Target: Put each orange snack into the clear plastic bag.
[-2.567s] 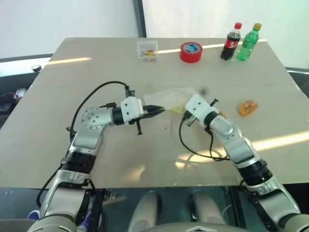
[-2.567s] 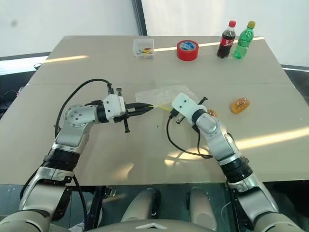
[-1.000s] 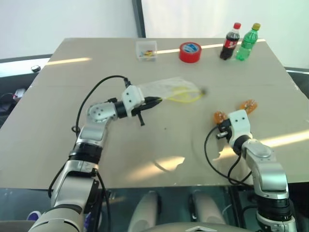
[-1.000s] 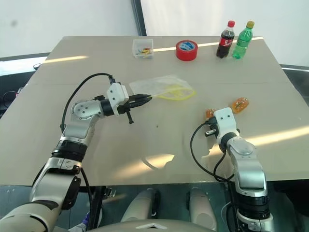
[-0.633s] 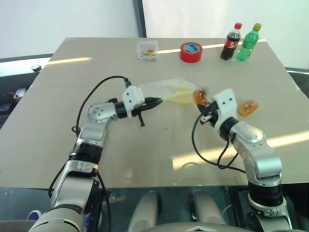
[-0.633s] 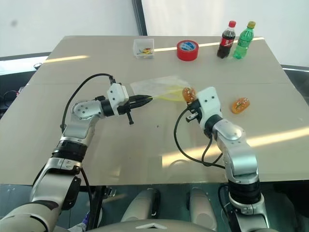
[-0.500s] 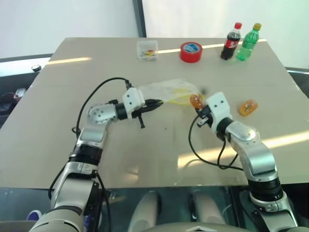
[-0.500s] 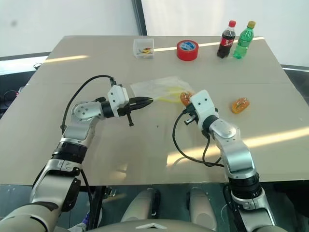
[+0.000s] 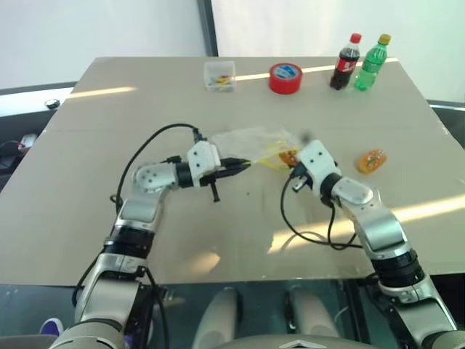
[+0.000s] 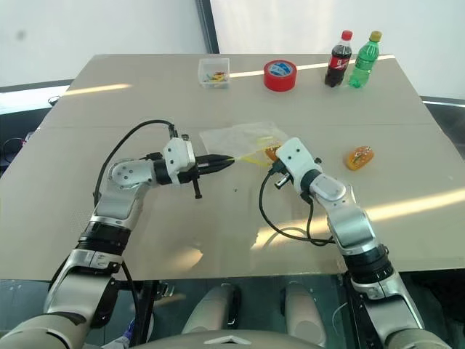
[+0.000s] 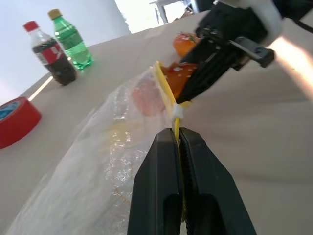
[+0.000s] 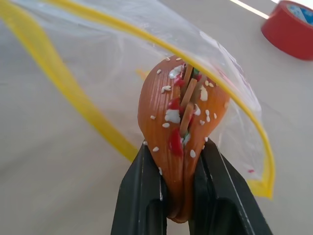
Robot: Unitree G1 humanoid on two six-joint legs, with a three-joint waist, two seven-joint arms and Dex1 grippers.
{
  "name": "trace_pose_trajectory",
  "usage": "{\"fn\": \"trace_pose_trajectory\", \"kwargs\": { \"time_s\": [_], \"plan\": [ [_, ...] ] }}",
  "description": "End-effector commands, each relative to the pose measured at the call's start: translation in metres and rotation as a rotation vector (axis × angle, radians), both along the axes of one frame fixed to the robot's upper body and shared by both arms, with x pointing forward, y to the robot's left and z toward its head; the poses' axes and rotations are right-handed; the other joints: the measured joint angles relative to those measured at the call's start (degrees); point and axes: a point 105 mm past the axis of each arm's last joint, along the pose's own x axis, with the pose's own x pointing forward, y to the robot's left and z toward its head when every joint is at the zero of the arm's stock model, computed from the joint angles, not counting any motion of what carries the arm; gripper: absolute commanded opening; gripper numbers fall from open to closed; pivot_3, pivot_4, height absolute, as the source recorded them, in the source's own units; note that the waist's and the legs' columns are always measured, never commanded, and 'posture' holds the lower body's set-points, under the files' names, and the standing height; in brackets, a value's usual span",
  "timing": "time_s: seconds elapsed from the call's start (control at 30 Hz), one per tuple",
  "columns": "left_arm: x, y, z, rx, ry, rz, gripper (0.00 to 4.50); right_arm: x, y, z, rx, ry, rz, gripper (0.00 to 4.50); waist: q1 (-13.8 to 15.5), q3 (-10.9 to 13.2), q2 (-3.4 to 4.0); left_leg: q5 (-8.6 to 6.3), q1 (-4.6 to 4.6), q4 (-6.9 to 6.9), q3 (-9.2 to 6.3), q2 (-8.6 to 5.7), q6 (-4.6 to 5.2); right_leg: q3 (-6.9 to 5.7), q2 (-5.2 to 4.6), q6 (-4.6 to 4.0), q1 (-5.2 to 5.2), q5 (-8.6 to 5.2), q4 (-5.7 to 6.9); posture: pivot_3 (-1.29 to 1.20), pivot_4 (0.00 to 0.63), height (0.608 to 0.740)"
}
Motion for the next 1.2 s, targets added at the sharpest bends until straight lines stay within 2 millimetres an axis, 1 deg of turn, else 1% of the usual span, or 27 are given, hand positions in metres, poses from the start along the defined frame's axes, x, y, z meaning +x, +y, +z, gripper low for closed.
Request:
{"fn": "trace_pose_trajectory", "kwargs": {
  "time_s": [0.03, 0.17, 0.23, 0.3, 0.33, 0.37, 0.4, 0.47, 0.53, 0.63, 0.73, 0.83, 0.87, 0.9, 0.93, 1.0, 1.03, 1.07, 1.1, 1.2],
  "plan": [
    [-0.01, -0.004, 0.009, 0.018, -0.05, -0.074, 0.0, 0.0, 0.015, 0.012, -0.013, -0.078, 0.097, 0.2, 0.01, 0.0, 0.0, 0.0, 0.0, 0.0, 0.0, 0.0, 0.0, 0.0, 0.0, 0.0, 0.0, 0.0, 0.0, 0.0, 0.15, 0.74],
    [-0.015, -0.002, 0.002, 0.045, -0.038, -0.103, 0.0, 0.006, 0.028, 0.004, -0.073, -0.114, 0.18, 0.2, -0.11, 0.0, 0.0, 0.0, 0.01, 0.0, 0.02, 0.0, 0.0, 0.01, 0.0, 0.0, 0.0, 0.0, 0.0, 0.0, 0.15, 0.74],
    [-0.017, -0.002, -0.001, 0.051, -0.04, -0.105, 0.0, 0.011, 0.03, -0.003, -0.135, -0.125, 0.199, 0.2, -0.11, 0.0, 0.0, 0.0, 0.0, 0.0, 0.01, 0.0, 0.0, 0.0, 0.01, 0.0, 0.0, 0.0, 0.0, 0.0, 0.15, 0.74],
    [-0.018, -0.002, -0.002, 0.046, -0.037, -0.095, 0.0, 0.018, 0.029, -0.007, -0.122, -0.11, 0.187, 0.2, -0.08, 0.0, 0.0, 0.0, 0.0, 0.0, 0.02, 0.0, 0.0, 0.01, 0.0, 0.0, -0.01, 0.0, 0.0, 0.0, 0.15, 0.74],
    [-0.017, -0.001, -0.002, 0.034, -0.031, -0.076, 0.0, 0.02, 0.028, -0.008, -0.107, -0.098, 0.178, 0.87, -0.07, 0.0, 0.0, 0.0, 0.0, 0.0, 0.02, 0.0, 0.0, 0.01, 0.0, 0.0, 0.0, 0.0, 0.0, 0.0, 0.15, 0.74],
    [-0.014, 0.0, -0.002, 0.022, -0.027, -0.051, 0.0, 0.022, 0.026, -0.006, -0.082, -0.091, 0.163, 1.1, -0.01, 0.0, 0.0, 0.0, 0.0, 0.0, 0.01, 0.01, 0.0, 0.01, 0.0, 0.0, 0.0, 0.0, 0.0, 0.0, 0.15, 0.74],
    [-0.013, 0.001, -0.001, 0.015, -0.025, -0.033, 0.0, 0.022, 0.025, -0.004, -0.067, -0.088, 0.154, 1.45, 0.08, 0.0, 0.0, 0.0, 0.0, 0.0, 0.0, 0.01, 0.0, 0.01, 0.0, 0.0, -0.01, 0.0, 0.0, 0.0, 0.15, 0.74],
    [-0.009, 0.004, 0.0, 0.006, -0.025, 0.004, 0.0, 0.021, 0.015, 0.003, -0.068, -0.111, 0.12, 2.32, 0.1, 0.0, 0.0, 0.0, -0.02, 0.0, -0.02, 0.02, 0.0, -0.01, 0.0, 0.0, -0.01, 0.0, 0.0, 0.0, 0.15, 0.74],
    [-0.006, 0.006, 0.0, 0.01, -0.04, 0.031, 0.0, 0.015, 0.007, 0.01, -0.047, -0.107, 0.111, 3.21, 0.19, 0.0, 0.0, 0.0, -0.02, 0.01, -0.01, 0.02, 0.0, 0.0, -0.03, 0.0, -0.01, 0.0, -0.01, 0.0, 0.15, 0.74],
    [-0.001, 0.008, 0.002, -0.017, -0.049, 0.083, 0.0, -0.009, -0.005, 0.029, 0.016, -0.093, 0.151, 3.21, 0.33, 0.0, 0.0, 0.0, -0.05, 0.0, -0.04, 0.05, 0.0, -0.02, -0.05, 0.0, -0.02, 0.0, -0.03, 0.0, 0.15, 0.74],
    [0.002, 0.008, 0.002, -0.037, -0.045, 0.113, 0.0, -0.026, -0.016, 0.043, 0.066, -0.095, 0.145, 3.21, 0.16, 0.0, 0.0, -0.01, -0.07, 0.0, -0.03, 0.05, 0.01, -0.02, -0.06, 0.0, -0.01, 0.0, -0.04, 0.0, 0.15, 0.74],
    [0.003, 0.007, 0.003, -0.049, -0.044, 0.124, 0.0, -0.033, -0.037, 0.05, 0.122, -0.095, 0.058, 3.21, 0.14, 0.0, 0.0, -0.01, -0.02, 0.0, -0.03, 0.09, 0.01, -0.02, -0.02, 0.01, 0.0, 0.0, 0.0, 0.0, 0.15, 0.74],
    [0.004, 0.007, 0.003, -0.049, -0.044, 0.128, 0.0, -0.029, -0.049, 0.051, 0.137, -0.097, -0.023, 3.21, 0.13, 0.0, 0.0, -0.01, -0.01, 0.0, -0.02, 0.09, 0.01, -0.02, -0.02, 0.01, 0.01, 0.0, 0.01, 0.0, 0.15, 0.74],
    [0.004, 0.008, 0.003, -0.051, -0.042, 0.133, 0.0, -0.023, -0.065, 0.05, 0.156, -0.096, -0.134, 3.21, 0.15, 0.0, 0.0, -0.01, -0.01, 0.0, -0.01, 0.08, 0.01, -0.01, -0.02, 0.01, 0.01, 0.0, 0.02, 0.0, 0.15, 0.74],
    [0.005, 0.008, 0.003, -0.052, -0.04, 0.135, 0.0, -0.014, -0.089, 0.048, 0.176, -0.107, -0.299, 3.21, 0.17, 0.0, 0.0, -0.01, 0.01, 0.0, -0.01, 0.08, 0.01, -0.01, -0.02, 0.01, 0.05, 0.0, 0.02, 0.0, 0.15, 0.74],
    [0.006, 0.007, 0.002, -0.054, -0.036, 0.135, 0.0, -0.005, -0.13, 0.042, 0.18, -0.124, -0.568, 3.21, 0.3, 0.0, 0.0, -0.01, 0.04, 0.0, -0.02, 0.06, 0.01, -0.01, -0.03, 0.01, 0.07, 0.0, 0.04, 0.0, 0.15, 0.74],
    [0.006, 0.006, 0.001, -0.053, -0.035, 0.133, 0.0, -0.002, -0.143, 0.039, 0.175, -0.138, -0.661, 3.21, 0.33, 0.0, 0.0, 0.0, 0.04, 0.0, -0.02, 0.03, 0.01, 0.0, -0.04, 0.0, 0.06, 0.0, 0.03, 0.0, 0.15, 0.74],
    [0.005, 0.005, 0.0, -0.051, -0.031, 0.129, 0.0, 0.0, -0.153, 0.036, 0.178, -0.144, -0.741, 3.21, 0.35, 0.0, 0.0, 0.0, 0.03, 0.0, -0.01, 0.02, 0.0, 0.0, -0.04, 0.0, 0.05, 0.0, 0.03, 0.0, 0.15, 0.74],
    [0.005, 0.004, -0.001, -0.048, -0.028, 0.126, 0.0, 0.002, -0.159, 0.033, 0.181, -0.148, -0.794, 3.21, 0.33, 0.0, 0.0, 0.0, 0.03, -0.01, -0.01, 0.02, 0.0, 0.0, -0.04, 0.0, 0.05, 0.0, 0.02, 0.0, 0.15, 0.74],
    [0.004, 0.002, -0.003, -0.044, -0.019, 0.119, 0.0, 0.01, -0.167, 0.025, 0.209, -0.143, -0.929, 3.21, -0.08, -0.01, 0.01, 0.0, 0.03, -0.04, 0.05, 0.01, 0.0, 0.06, -0.04, 0.0, 0.0, 0.0, 0.04, 0.0, 0.15, 0.74]
  ]
}}
